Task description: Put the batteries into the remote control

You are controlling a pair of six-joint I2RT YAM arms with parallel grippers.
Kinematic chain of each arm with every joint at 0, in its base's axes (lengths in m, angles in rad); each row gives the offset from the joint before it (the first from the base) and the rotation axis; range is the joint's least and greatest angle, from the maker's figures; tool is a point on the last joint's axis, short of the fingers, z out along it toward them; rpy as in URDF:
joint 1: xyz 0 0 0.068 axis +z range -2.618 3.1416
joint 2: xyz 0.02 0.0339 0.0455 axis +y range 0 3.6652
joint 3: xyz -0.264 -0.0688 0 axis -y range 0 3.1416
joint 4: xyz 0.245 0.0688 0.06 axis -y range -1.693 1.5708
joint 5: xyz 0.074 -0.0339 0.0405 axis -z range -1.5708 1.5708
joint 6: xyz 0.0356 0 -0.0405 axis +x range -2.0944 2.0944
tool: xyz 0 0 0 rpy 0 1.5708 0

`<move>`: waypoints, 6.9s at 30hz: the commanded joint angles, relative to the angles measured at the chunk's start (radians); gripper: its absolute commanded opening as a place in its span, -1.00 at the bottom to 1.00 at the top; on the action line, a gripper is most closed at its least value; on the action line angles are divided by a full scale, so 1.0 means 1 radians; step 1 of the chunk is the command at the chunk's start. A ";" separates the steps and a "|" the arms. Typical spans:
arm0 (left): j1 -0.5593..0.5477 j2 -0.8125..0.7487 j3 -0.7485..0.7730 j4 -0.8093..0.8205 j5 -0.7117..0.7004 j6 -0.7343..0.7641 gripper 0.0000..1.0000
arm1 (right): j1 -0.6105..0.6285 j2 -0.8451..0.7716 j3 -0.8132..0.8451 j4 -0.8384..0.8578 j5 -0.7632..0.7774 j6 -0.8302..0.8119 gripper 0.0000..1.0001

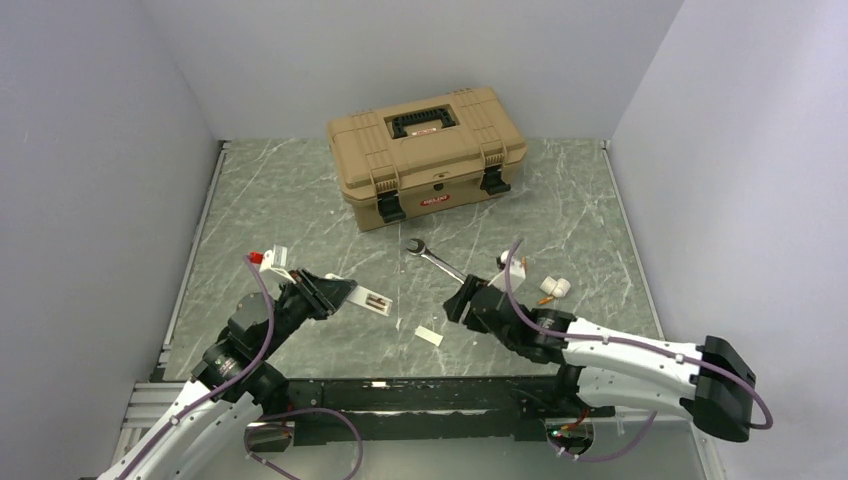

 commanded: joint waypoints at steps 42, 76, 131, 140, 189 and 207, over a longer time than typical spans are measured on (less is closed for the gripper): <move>0.048 0.035 -0.005 0.143 0.143 0.016 -1.00 | -0.856 0.598 0.413 -0.091 -0.212 -0.712 -0.18; 0.112 0.019 -0.041 0.256 0.354 0.011 -1.00 | -0.853 0.245 0.237 0.027 -0.539 -0.739 -1.00; 0.115 0.201 -0.160 0.403 0.591 -0.084 -1.00 | 0.151 0.141 0.565 -0.293 -0.519 -0.815 -1.00; 0.116 0.213 -0.163 0.405 0.588 -0.095 -1.00 | 0.151 0.226 0.575 -0.281 -0.549 -0.772 -1.00; 0.116 0.212 -0.141 0.258 0.497 -0.169 -1.00 | 0.152 0.365 0.590 -0.260 -0.506 -0.736 -1.00; 0.116 0.204 -0.168 0.303 0.490 -0.238 -1.00 | 0.153 0.391 0.582 -0.278 -0.479 -0.735 -1.00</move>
